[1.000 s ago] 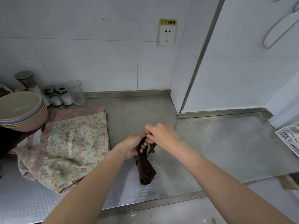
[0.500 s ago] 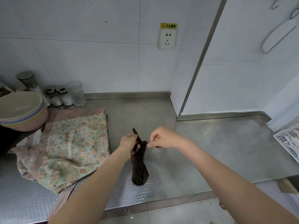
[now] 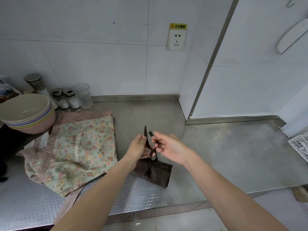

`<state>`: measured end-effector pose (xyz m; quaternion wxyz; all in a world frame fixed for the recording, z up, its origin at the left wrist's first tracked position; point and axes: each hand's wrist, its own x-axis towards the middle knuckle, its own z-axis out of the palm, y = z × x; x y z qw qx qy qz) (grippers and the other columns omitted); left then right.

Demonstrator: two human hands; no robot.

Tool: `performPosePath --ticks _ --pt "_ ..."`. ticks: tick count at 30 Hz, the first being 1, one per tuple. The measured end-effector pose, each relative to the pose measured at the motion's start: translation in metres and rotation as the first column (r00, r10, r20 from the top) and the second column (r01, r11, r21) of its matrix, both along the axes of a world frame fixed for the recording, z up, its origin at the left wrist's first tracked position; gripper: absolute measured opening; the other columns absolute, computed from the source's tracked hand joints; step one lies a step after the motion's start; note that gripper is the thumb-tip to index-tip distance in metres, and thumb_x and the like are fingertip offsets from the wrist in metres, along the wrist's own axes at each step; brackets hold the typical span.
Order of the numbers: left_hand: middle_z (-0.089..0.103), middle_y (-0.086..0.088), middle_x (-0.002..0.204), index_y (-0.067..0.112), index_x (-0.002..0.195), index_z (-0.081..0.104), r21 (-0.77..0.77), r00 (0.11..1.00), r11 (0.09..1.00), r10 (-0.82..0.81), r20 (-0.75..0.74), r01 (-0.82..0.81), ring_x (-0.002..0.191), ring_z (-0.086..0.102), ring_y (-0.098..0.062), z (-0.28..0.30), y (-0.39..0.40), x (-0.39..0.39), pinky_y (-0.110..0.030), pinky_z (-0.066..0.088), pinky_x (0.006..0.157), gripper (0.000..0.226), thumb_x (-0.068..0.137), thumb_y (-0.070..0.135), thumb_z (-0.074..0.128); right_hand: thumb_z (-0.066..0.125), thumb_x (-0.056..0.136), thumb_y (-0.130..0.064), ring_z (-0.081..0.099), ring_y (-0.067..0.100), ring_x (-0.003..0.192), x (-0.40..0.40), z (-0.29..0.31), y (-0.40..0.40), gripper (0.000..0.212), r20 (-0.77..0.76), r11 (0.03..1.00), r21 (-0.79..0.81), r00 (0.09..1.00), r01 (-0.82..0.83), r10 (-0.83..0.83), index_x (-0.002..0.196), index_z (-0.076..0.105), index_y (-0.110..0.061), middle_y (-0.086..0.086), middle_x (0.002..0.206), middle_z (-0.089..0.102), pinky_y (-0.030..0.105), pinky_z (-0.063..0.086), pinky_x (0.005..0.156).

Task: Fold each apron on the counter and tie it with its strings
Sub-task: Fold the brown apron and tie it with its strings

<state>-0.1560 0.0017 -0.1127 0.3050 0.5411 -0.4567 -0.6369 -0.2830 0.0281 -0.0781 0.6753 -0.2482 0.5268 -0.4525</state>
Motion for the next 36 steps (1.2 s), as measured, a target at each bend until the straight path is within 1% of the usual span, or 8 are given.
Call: performPosePath --ticks 9,15,19,22,24,29,32,36 --pt "0.059 -0.004 0.07 0.02 0.08 0.05 -0.156 0.941 0.944 -0.253 0.223 0.291 0.054 0.06 -0.019 0.008 0.0 -0.005 -0.012 0.036 0.041 0.026 0.1 0.029 0.037 0.059 0.087 -0.01 0.043 0.01 0.039 0.006 -0.011 -0.007 0.021 -0.761 0.969 0.034 0.623 -0.243 0.183 0.067 0.057 -0.007 0.003 0.052 0.052 0.017 0.033 0.04" --pt "0.059 -0.001 0.067 0.015 0.086 0.054 -0.045 0.971 0.97 -0.239 0.024 0.24 0.046 0.054 -0.003 0.001 0.0 0.005 -0.015 0.041 0.049 0.008 0.088 0.013 0.062 0.049 0.094 0.0 0.053 0.021 0.056 -0.003 -0.015 -0.006 0.018 -0.491 0.996 -0.075 0.867 0.052 -0.083 0.103 0.063 0.004 0.013 0.079 0.064 0.022 0.046 0.053" --pt "0.051 0.007 0.046 0.011 0.078 0.059 -0.008 0.961 0.961 -0.275 0.019 0.275 0.037 0.043 0.002 0.001 0.002 0.004 -0.01 0.042 0.047 0.013 0.09 0.011 0.059 0.042 0.096 0.002 0.059 0.018 0.064 -0.011 -0.016 0.002 0.017 -0.187 0.989 -0.136 0.979 0.06 -0.085 0.089 0.057 0.0 0.015 0.079 0.063 0.016 0.048 0.054" --pt "0.052 -0.004 0.066 0.013 0.081 0.056 0.044 0.963 0.963 -0.267 0.031 0.266 0.045 0.058 0.001 0.0 0.003 -0.002 -0.011 0.044 0.05 0.013 0.094 0.014 0.054 0.047 0.094 0.002 0.06 0.015 0.072 -0.021 -0.014 0.002 0.021 -0.235 0.985 -0.144 0.97 -0.093 0.058 0.08 0.062 -0.002 0.01 0.079 0.063 0.015 0.051 0.064" --pt "0.057 -0.007 0.079 0.013 0.081 0.052 0.102 0.97 0.965 -0.242 0.012 0.24 0.056 0.065 -0.004 0.0 0.004 -0.005 -0.012 0.046 0.052 0.015 0.095 0.01 0.049 0.057 0.088 0.004 0.059 0.009 0.069 -0.026 -0.01 -0.001 0.016 -0.51 0.956 -0.118 0.843 -0.268 0.173 0.078 0.067 -0.003 0.005 0.075 0.064 0.012 0.05 0.068" --pt "0.068 -0.008 0.088 0.009 0.09 0.06 0.237 0.969 0.941 -0.218 -0.119 0.241 0.077 0.069 -0.015 0.006 0.005 -0.009 -0.018 0.048 0.066 0.008 0.092 0.013 0.054 0.065 0.079 -0.001 0.055 0.019 0.074 -0.021 0.0 -0.007 0.015 -0.978 0.834 0.028 0.156 -0.552 0.136 0.087 0.059 -0.011 0.006 0.083 0.06 0.016 0.04 0.061" --pt "0.068 -0.004 0.075 0.01 0.083 0.06 0.283 0.978 0.941 -0.151 -0.145 0.188 0.069 0.068 -0.015 0.006 0.002 -0.009 -0.02 0.048 0.066 0.031 0.098 0.029 0.042 0.06 0.084 -0.005 0.053 0.025 0.081 -0.012 -0.002 -0.005 0.009 -0.999 0.82 0.038 -0.006 -0.571 0.042 0.09 0.054 -0.01 0.008 0.09 0.056 0.034 0.045 0.07" --pt "0.059 -0.002 0.071 0.014 0.081 0.059 0.315 0.989 0.938 -0.136 -0.057 0.147 0.049 0.06 -0.012 0.006 -0.001 -0.01 -0.021 0.048 0.059 0.025 0.096 0.026 0.043 0.06 0.084 -0.008 0.044 0.02 0.075 -0.004 -0.006 0.0 0.023 -0.999 0.782 -0.049 0.022 -0.621 -0.045 0.08 0.039 -0.016 0.0 0.084 0.042 0.038 0.042 0.07"
